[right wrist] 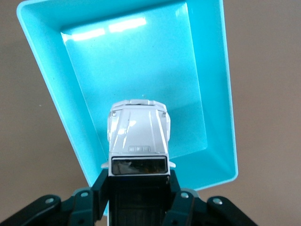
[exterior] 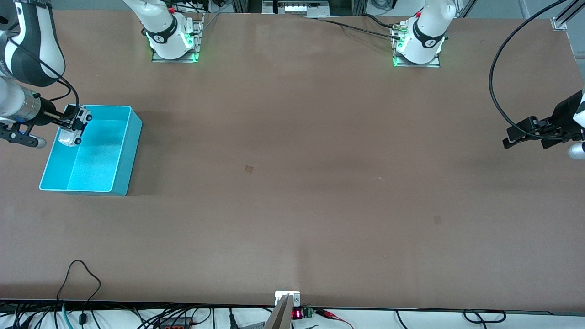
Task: Wind and store white jeep toy
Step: 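Carry the held jeep with the right gripper over the cyan box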
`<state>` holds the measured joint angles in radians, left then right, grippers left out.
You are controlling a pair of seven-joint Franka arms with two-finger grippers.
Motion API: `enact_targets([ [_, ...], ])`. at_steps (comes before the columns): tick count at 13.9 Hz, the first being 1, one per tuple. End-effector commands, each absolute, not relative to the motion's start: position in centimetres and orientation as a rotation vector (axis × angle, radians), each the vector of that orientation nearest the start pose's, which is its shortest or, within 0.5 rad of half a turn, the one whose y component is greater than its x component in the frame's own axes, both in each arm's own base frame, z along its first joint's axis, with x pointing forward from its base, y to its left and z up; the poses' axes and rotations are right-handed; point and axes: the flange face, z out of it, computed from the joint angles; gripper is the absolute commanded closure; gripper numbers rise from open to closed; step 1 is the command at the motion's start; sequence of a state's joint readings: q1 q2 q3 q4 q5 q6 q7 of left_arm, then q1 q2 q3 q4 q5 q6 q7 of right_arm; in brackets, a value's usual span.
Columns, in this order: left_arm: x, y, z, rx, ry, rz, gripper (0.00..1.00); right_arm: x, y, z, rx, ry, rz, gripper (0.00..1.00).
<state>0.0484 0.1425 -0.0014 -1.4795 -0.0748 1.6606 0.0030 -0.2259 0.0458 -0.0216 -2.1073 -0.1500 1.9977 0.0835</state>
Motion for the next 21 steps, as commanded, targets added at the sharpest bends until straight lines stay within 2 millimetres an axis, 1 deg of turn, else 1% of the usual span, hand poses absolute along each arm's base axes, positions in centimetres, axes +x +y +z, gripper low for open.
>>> enact_targets([
  [1,60.4,2.3,59.4,-3.194,-0.083,-0.078,0.0,51.9,-14.7,37.3,-3.242,0.294,0.247,0.92],
  [4,60.5,2.3,59.5,-3.194,-0.081,-0.085,0.0,52.8,-15.0,34.6,-3.24,0.262,0.227,0.92],
  [6,60.5,2.3,59.5,-3.194,-0.081,-0.093,0.0,53.1,-15.8,32.7,-3.236,0.254,0.216,0.92],
  [8,60.4,2.2,59.7,-3.193,-0.081,-0.097,0.0,53.2,-16.7,30.9,-3.229,0.251,0.219,0.9],
  [10,60.4,2.1,59.7,-3.194,-0.078,-0.095,0.0,53.3,-17.0,29.0,-3.222,0.23,0.233,0.9],
  [11,60.4,2.0,59.6,-3.194,-0.076,-0.092,0.0,53.3,-17.4,28.0,-3.217,0.241,0.235,0.9],
  [14,60.5,1.6,59.7,-3.194,-0.066,-0.1,0.0,53.6,-17.4,25.1,-3.211,0.214,0.238,0.9],
  [15,60.5,1.6,59.8,-3.194,-0.069,-0.104,0.0,53.7,-17.3,24.7,-3.211,0.176,0.239,0.9],
  [16,60.5,1.6,59.8,-3.194,-0.069,-0.109,0.0,53.9,-17.0,24.7,-3.212,0.13,0.237,0.91],
  [18,60.4,1.3,59.7,-3.196,-0.066,-0.087,0.0,54.4,-15.7,24.9,-3.209,0.044,0.232,0.91],
  [21,60.1,1.1,59.8,-3.197,-0.065,-0.062,0.0,54.1,-14.9,24.5,-3.198,-0.013,0.27,0.91],
])
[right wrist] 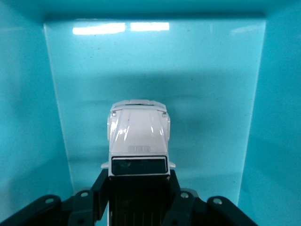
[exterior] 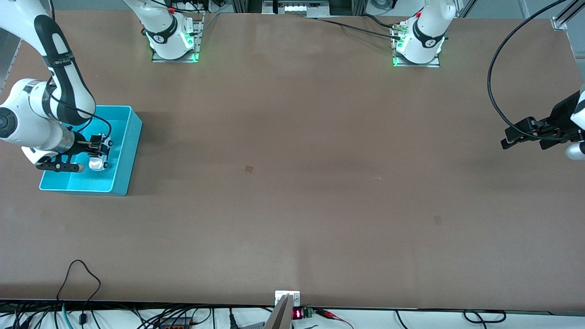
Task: Wind and store white jeep toy
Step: 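Lower the jeep into the cyan box and open the right gripper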
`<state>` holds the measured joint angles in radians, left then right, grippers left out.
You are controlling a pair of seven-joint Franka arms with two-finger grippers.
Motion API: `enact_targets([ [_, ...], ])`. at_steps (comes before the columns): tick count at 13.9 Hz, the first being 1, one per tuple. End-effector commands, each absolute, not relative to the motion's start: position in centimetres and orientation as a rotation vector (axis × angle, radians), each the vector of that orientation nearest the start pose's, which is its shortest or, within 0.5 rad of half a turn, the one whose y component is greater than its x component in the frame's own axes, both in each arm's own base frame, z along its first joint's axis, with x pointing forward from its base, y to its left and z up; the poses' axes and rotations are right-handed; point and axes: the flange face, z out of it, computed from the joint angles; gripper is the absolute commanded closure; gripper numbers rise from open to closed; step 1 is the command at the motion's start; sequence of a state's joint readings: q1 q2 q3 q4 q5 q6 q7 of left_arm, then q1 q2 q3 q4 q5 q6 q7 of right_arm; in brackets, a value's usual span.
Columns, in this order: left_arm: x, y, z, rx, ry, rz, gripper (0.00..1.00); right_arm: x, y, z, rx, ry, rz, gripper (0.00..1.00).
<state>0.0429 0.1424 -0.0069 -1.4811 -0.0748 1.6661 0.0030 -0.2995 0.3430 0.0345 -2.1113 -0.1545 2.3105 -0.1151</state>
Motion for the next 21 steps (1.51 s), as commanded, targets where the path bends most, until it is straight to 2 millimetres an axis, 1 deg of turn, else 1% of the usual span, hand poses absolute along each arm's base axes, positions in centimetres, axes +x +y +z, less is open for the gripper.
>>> enact_targets([
  [1,60.1,1.1,59.8,-3.198,-0.067,-0.065,0.0,54.0,-14.9,24.1,-3.194,-0.036,0.283,0.91],
  [4,59.8,1.1,60.3,-3.198,-0.055,-0.075,0.0,53.5,-15.0,22.5,-3.178,-0.051,0.327,0.91],
  [8,59.8,1.1,60.2,-3.198,-0.055,-0.07,0.0,52.2,-14.8,21.1,-3.161,-0.05,0.381,0.91],
  [12,59.8,1.3,60.2,-3.198,-0.057,-0.07,0.0,51.6,-14.7,20.7,-3.154,-0.045,0.401,0.89],
  [15,59.8,1.4,60.2,-3.198,-0.06,-0.068,0.0,51.2,-15.4,19.9,-3.146,-0.015,0.419,0.85],
  [16,59.8,1.3,60.2,-3.199,-0.057,-0.07,0.0,51.1,-15.5,19.6,-3.143,-0.013,0.425,0.82],
  [18,59.9,1.4,60.3,-3.197,-0.057,-0.08,0.0,51.1,-15.5,19.5,-3.143,-0.002,0.427,0.67],
  [20,59.9,1.4,60.3,-3.199,-0.057,-0.083,0.0,51.2,-15.5,19.5,-3.144,0.003,0.425,0.45],
  [21,59.9,1.3,60.3,-3.199,-0.055,-0.082,0.0,51.3,-15.4,19.5,-3.144,0.001,0.425,0.37],
])
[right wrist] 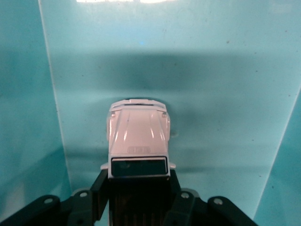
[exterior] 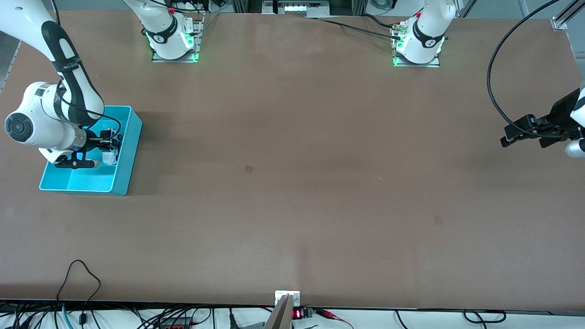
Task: Wind and store white jeep toy
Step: 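Lower the jeep into the cyan box and open the right gripper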
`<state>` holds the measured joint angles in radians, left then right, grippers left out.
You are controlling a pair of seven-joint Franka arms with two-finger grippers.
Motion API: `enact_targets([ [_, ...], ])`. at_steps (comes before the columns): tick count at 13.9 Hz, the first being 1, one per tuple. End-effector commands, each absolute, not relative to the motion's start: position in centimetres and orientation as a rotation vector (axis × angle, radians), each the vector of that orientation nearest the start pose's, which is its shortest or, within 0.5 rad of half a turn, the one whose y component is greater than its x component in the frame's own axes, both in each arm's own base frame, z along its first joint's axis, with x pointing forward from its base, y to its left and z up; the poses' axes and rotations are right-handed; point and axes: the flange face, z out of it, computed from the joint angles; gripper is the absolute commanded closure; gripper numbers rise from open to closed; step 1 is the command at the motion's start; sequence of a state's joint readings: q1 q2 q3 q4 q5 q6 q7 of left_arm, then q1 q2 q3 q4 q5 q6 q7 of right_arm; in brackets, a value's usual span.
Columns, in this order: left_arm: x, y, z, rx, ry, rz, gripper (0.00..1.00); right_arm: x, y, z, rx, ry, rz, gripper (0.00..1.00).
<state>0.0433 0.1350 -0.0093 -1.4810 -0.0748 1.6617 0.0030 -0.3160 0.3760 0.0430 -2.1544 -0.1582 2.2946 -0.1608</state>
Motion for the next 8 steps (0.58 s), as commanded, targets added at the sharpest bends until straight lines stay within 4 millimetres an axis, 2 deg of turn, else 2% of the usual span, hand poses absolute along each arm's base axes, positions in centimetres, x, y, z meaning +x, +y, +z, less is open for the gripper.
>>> enact_targets([
  [1,59.9,1.4,60.3,-3.199,-0.057,-0.08,0.0,51.3,-15.4,19.6,-3.145,-0.001,0.422,0.33],
  [4,59.9,1.3,60.3,-3.201,-0.055,-0.08,0.0,51.5,-15.3,19.7,-3.146,-0.005,0.415,0.18],
  [5,59.9,1.3,60.3,-3.201,-0.055,-0.08,0.0,52.0,-15.4,20.2,-3.152,-0.006,0.4,0.0],
  [8,59.9,1.2,60.4,-3.21,-0.056,-0.083,0.0,53.7,-15.2,23.1,-3.17,-0.031,0.344,0.0],
])
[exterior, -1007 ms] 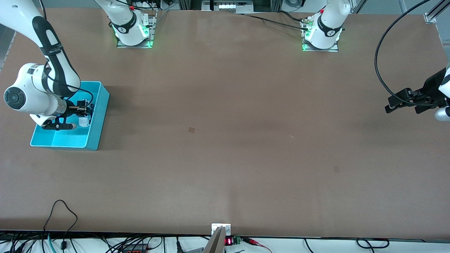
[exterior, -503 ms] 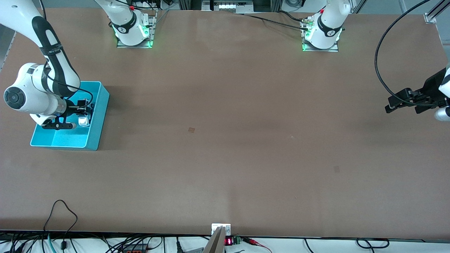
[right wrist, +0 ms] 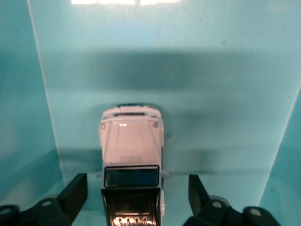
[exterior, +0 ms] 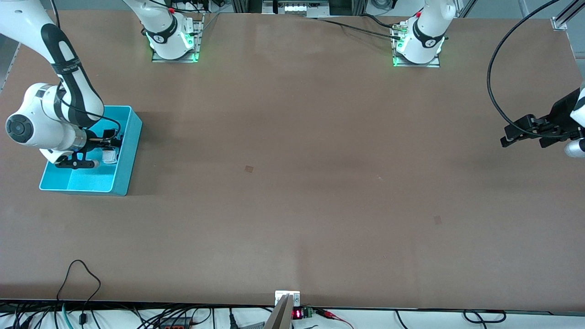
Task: Wind and store white jeep toy
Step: 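Lower the jeep into the cyan box and open the right gripper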
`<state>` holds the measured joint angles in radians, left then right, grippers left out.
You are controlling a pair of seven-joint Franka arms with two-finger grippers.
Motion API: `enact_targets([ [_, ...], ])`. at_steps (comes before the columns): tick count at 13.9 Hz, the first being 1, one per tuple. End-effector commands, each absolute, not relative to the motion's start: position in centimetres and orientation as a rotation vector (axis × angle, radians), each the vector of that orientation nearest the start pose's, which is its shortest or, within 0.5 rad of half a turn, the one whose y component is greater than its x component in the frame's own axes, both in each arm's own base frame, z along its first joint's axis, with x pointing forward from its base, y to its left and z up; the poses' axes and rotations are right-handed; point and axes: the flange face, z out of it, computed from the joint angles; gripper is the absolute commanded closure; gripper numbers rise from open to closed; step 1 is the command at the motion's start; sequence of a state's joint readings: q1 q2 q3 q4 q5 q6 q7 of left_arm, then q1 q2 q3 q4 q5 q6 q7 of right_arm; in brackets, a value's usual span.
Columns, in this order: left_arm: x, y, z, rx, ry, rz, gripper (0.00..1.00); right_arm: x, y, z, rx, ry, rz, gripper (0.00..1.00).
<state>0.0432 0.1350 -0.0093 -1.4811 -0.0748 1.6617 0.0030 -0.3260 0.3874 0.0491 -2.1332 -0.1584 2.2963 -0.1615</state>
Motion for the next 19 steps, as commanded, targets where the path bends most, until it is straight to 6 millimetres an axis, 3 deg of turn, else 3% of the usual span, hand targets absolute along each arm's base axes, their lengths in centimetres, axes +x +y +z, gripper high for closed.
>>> enact_targets([
  [1,59.9,1.2,60.4,-3.211,-0.054,-0.081,0.0,54.4,-15.1,24.5,-3.175,-0.031,0.343,0.0],
  [6,59.8,1.0,60.6,-3.211,-0.051,-0.085,0.0,56.4,-15.0,31.3,-3.189,-0.015,0.341,0.0],
  [10,59.8,0.3,60.6,-3.203,-0.048,-0.084,0.0,56.9,-12.1,38.2,-3.2,-0.073,0.342,0.0],
  [14,59.9,0.4,60.7,-3.204,-0.048,-0.091,0.0,58.9,-9.2,47.1,-3.224,-0.102,0.31,0.0],
  [19,59.9,0.5,60.4,-3.207,-0.051,-0.089,0.0,59.4,-7.9,53.9,-3.244,-0.112,0.194,0.0],
])
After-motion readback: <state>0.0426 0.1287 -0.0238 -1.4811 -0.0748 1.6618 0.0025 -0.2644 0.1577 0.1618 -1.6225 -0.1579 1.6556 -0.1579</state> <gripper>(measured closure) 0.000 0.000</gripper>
